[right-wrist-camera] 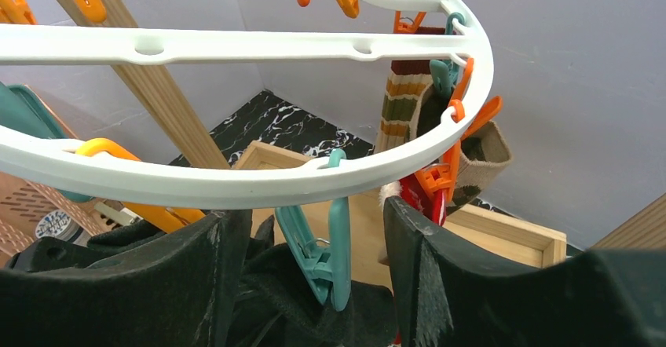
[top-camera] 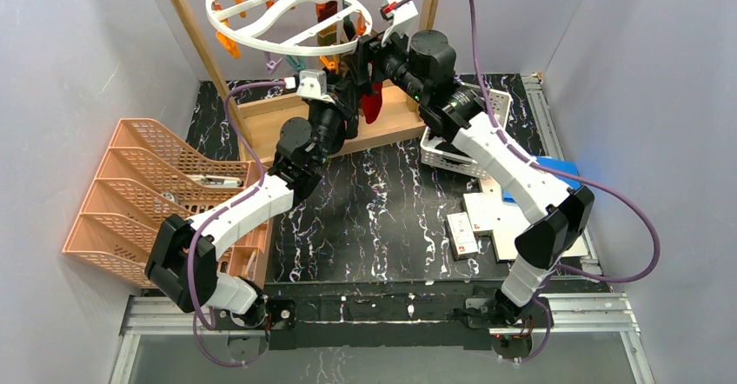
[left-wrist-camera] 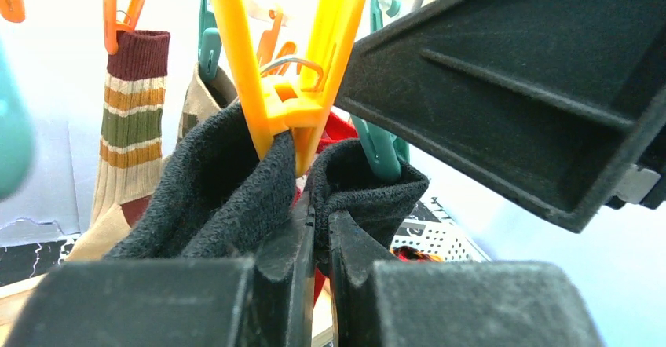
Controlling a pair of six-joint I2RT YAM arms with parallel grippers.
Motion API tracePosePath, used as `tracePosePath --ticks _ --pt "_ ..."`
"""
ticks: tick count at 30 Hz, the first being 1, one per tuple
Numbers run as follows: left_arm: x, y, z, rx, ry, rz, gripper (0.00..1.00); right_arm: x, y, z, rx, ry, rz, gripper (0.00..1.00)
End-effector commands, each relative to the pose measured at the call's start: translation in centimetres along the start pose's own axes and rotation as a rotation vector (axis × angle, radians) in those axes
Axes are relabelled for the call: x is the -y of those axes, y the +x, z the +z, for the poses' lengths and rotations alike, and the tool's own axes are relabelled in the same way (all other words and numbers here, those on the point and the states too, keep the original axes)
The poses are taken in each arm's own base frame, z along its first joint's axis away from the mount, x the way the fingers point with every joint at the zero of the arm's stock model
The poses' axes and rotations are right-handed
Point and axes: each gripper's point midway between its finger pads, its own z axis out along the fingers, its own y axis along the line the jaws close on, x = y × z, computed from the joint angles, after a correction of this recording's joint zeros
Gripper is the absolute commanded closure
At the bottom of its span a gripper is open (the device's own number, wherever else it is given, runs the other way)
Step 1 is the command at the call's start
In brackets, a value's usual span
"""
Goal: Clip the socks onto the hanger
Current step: Clamp the sock onto the hanger.
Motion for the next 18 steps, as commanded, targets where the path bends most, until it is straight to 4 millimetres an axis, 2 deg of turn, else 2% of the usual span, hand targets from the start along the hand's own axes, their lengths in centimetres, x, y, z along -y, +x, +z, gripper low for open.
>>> tracePosePath --ticks 1,10,12,15,18 --pt "-0.01 -3.62 -0.2 0.081 -0.01 -0.015 1.0 -0.14 -3.01 0.05 0.082 0.0 -0.014 0.31" --pt "-0.02 -3.67 -0.18 0.082 -0.009 -0.014 1.0 -0.05 -2.84 0.25 0.077 0.003 -0.017 0.45" --pt "-0.01 -3.66 -0.19 0.082 -0.008 -0.017 1.0 -0.03 -2.72 0.28 0.071 0.004 -0.017 0.45" --pt "0.02 -3.66 -0.23 0.082 -0.007 -0.017 1.0 0.09 -2.51 0.35 0.065 0.013 -0.015 0.38" --pt "0.04 -3.66 -0.24 0.082 -0.006 -0.017 1.0 0.27 -2.38 0.46 0.062 0.022 -0.016 0.36"
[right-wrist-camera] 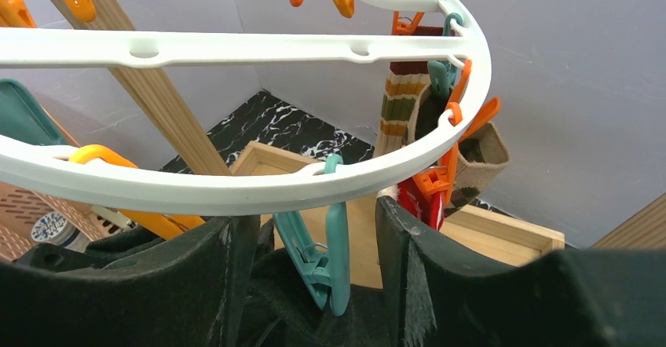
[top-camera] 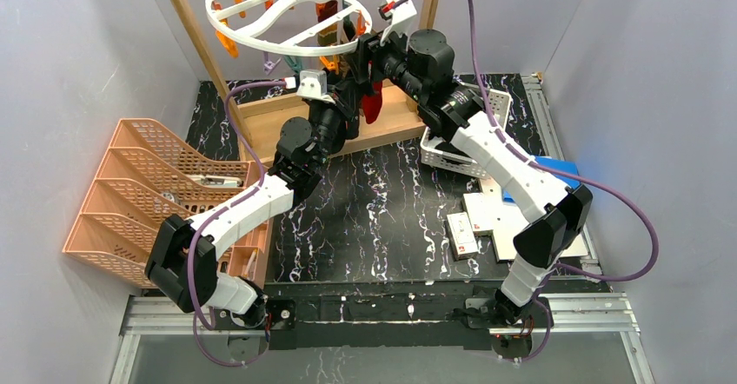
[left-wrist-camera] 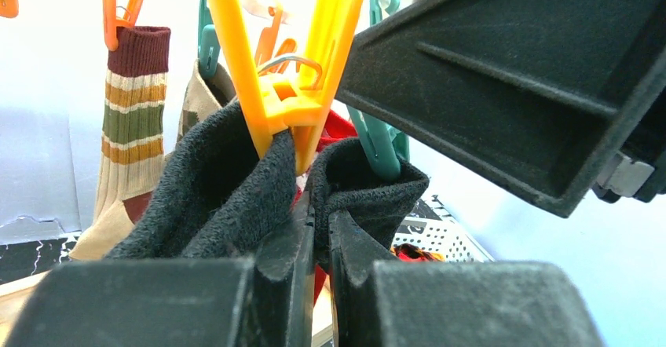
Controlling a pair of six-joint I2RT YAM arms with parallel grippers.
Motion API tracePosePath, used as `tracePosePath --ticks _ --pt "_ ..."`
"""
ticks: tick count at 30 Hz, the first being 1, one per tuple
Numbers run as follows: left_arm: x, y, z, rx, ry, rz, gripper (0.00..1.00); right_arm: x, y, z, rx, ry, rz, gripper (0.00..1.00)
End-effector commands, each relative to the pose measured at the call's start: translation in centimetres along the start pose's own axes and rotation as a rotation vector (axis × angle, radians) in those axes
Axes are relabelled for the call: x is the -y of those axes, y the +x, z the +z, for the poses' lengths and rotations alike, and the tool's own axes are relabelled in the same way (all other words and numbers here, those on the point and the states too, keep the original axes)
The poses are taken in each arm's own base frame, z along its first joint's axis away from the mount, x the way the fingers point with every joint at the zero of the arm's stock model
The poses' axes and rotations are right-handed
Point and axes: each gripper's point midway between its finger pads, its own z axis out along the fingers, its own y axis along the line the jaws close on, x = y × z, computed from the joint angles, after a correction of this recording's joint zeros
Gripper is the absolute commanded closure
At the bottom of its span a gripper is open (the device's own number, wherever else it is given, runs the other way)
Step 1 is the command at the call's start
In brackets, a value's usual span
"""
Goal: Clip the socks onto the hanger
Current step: Clamp the sock onto the hanger.
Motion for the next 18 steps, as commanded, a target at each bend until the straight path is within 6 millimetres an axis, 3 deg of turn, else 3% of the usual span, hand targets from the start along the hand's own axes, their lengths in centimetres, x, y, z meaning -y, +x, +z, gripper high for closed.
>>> tracePosePath --ticks 1,8,18 --pt "0.08 -3.87 -0.26 0.089 -0.006 -0.019 1.0 0.29 -2.27 0.24 0.057 0.022 -0.009 0.36" --pt "-0.03 -3.9 -0.29 0.09 -0.009 -0.017 1.0 0.58 -2.08 0.52 0.044 0.042 -0.001 0.4" --pt "0.0 -4.1 -0.39 0.094 -0.008 -0.017 1.0 0.38 -2.32 0.4 0.049 0.04 0.006 0.66"
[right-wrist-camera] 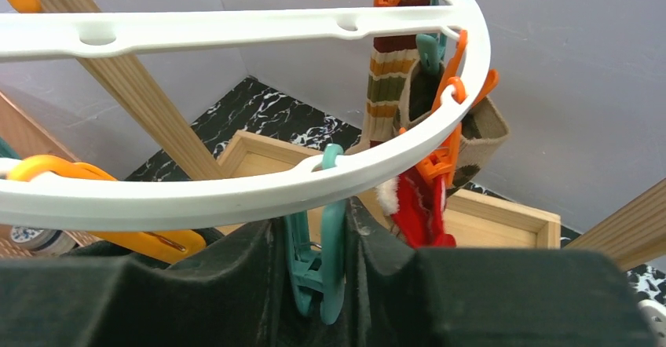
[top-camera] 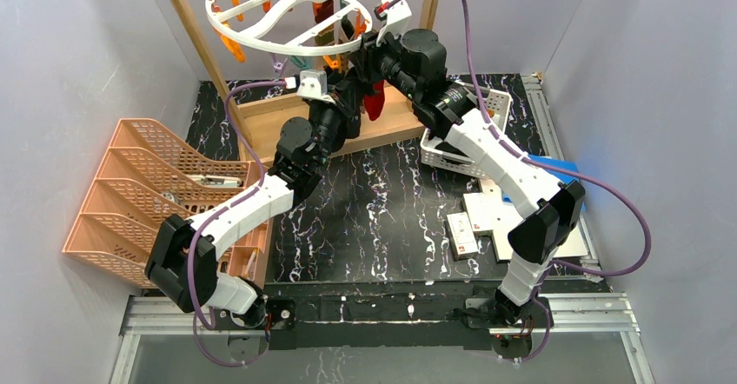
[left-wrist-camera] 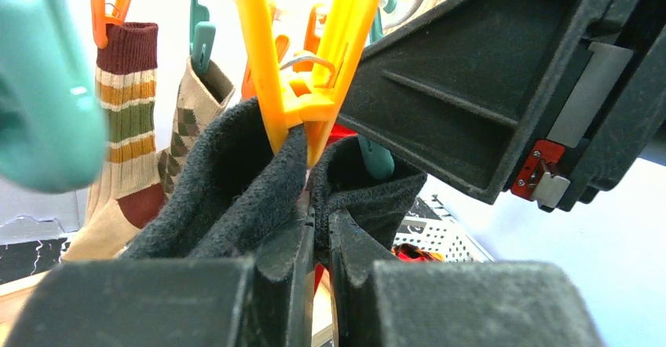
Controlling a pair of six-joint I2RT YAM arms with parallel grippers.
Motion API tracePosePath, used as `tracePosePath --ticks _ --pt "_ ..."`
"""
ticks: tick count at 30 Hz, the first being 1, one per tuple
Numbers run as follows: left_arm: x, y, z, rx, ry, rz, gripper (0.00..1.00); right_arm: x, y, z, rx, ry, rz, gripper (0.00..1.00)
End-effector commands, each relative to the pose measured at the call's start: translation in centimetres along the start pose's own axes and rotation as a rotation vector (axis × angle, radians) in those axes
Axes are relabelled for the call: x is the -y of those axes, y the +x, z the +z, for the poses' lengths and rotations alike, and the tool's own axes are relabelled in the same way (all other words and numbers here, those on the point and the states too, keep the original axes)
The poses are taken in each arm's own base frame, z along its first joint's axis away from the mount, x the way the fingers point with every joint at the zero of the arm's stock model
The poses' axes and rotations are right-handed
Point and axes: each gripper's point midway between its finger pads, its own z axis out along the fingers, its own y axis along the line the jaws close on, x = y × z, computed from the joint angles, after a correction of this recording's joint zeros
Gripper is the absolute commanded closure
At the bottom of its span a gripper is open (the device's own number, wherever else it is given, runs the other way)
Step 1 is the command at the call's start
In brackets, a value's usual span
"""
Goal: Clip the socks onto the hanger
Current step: Clamp the sock onto the hanger.
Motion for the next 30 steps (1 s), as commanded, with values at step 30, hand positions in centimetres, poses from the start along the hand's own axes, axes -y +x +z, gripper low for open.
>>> tracePosePath --ticks 30 --pt "0.4 -6.5 -0.6 0.139 0.003 -0.031 1.0 -0.7 -4.7 -1.0 0.141 -0.015 0.045 0.99"
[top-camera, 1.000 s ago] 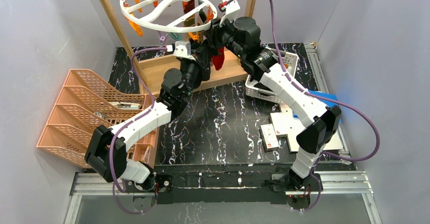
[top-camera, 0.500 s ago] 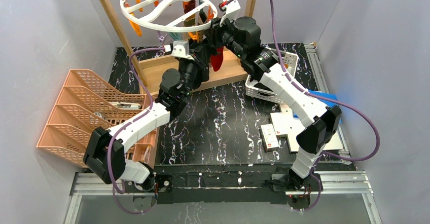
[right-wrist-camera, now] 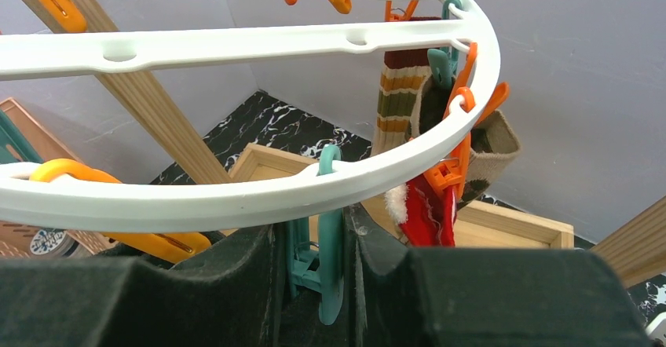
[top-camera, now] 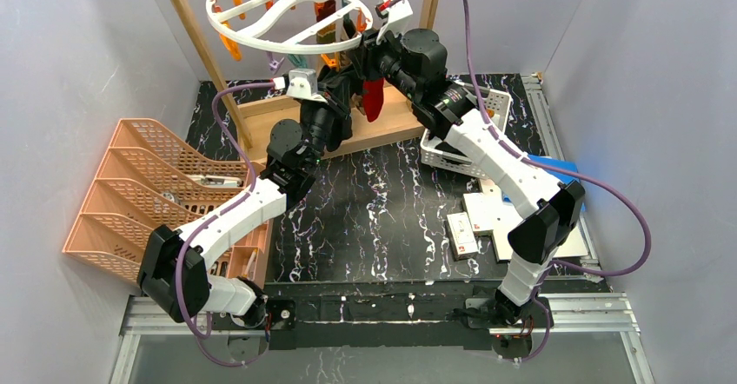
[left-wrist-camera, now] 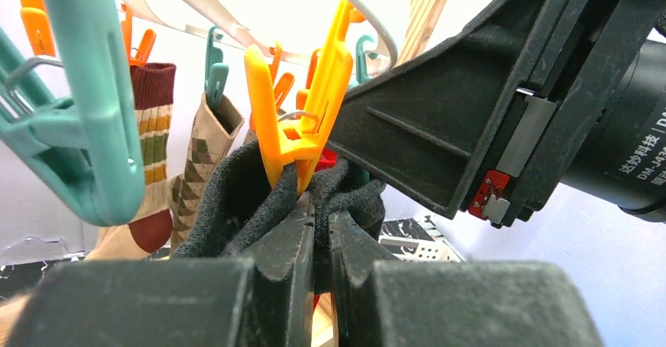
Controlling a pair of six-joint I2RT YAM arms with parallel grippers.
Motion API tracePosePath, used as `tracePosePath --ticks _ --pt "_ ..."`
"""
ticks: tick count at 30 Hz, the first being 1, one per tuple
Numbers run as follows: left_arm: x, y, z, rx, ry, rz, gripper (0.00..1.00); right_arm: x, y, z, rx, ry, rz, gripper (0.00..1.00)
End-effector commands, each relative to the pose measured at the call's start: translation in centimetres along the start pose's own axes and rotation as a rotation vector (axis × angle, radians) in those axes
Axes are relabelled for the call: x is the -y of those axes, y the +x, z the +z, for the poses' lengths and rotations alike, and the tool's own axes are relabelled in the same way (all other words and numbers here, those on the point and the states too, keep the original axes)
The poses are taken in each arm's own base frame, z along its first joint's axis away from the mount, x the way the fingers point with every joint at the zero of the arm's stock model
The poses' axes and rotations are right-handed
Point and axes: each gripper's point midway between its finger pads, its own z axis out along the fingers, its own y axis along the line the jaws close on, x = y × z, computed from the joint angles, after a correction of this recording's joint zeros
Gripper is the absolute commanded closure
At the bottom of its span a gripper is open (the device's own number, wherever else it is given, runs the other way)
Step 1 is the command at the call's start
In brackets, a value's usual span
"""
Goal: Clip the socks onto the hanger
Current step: Clamp the sock onto the hanger.
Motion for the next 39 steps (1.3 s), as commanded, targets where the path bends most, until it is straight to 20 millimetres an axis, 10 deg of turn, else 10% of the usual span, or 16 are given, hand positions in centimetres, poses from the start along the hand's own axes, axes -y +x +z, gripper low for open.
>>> tracePosePath --ticks 1,11,25,39 --pt "0.3 -3.3 0.4 0.083 0.0 -0.024 1.0 -0.4 -3.9 -1.0 0.108 -0.008 0.018 0.99" --pt "0.6 -3.7 0.9 0.092 0.007 -0.028 1.0 -0.5 -3.7 -1.3 0.099 -0.009 0.045 0.99" --pt "0.7 -3.1 1.1 0.081 0.01 -0.027 1.0 -0.5 -5.6 -2.5 0.139 0.007 0.095 0.43" --pt "1.0 -3.2 1.4 0.083 0.021 -0.029 1.0 -1.1 -6.9 -3.7 0.15 -0.022 0.12 0.12"
